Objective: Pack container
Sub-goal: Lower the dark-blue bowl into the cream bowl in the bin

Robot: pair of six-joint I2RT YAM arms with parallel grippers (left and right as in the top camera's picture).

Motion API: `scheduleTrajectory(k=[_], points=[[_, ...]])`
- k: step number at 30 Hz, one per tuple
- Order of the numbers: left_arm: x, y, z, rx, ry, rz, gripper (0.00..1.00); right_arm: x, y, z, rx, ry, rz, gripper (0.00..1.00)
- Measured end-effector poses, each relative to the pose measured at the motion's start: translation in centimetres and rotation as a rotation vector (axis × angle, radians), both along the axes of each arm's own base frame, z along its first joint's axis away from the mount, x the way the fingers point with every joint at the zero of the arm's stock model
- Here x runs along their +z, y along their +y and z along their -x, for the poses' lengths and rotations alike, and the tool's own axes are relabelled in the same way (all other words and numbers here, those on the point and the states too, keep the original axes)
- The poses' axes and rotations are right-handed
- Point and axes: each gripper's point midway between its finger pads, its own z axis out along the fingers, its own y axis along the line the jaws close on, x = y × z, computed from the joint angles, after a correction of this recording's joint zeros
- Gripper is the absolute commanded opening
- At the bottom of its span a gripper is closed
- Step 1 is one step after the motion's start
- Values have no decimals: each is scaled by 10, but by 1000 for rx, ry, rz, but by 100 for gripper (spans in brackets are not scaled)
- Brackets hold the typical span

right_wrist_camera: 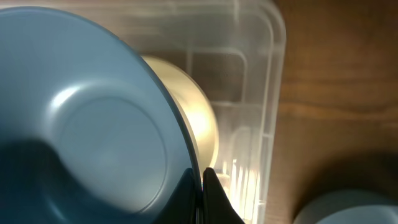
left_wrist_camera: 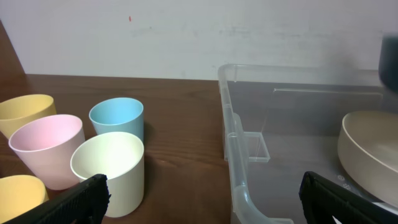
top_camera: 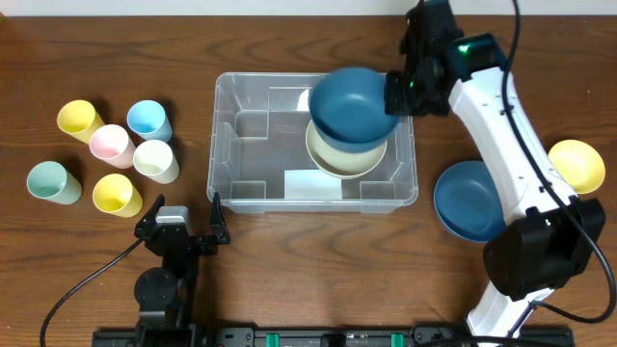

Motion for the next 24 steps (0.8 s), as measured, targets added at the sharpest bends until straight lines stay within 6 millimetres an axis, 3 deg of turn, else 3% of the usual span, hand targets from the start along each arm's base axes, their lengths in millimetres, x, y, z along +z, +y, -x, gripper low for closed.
scheduleTrajectory(k=[7, 16, 17, 19, 24], points=[[0, 0, 0, 0, 0, 0, 98, -43, -6, 11, -1, 58, 37, 1], [0, 0, 0, 0, 0, 0, 98, -52, -5, 7, 6, 41, 37, 2], [0, 0, 0, 0, 0, 0, 98, -52, -4, 7, 7, 41, 37, 5], [0, 0, 0, 0, 0, 0, 98, -52, -3, 8, 22, 39, 39, 22], [0, 0, 0, 0, 0, 0, 98, -51, 2, 9, 40, 35, 37, 43]])
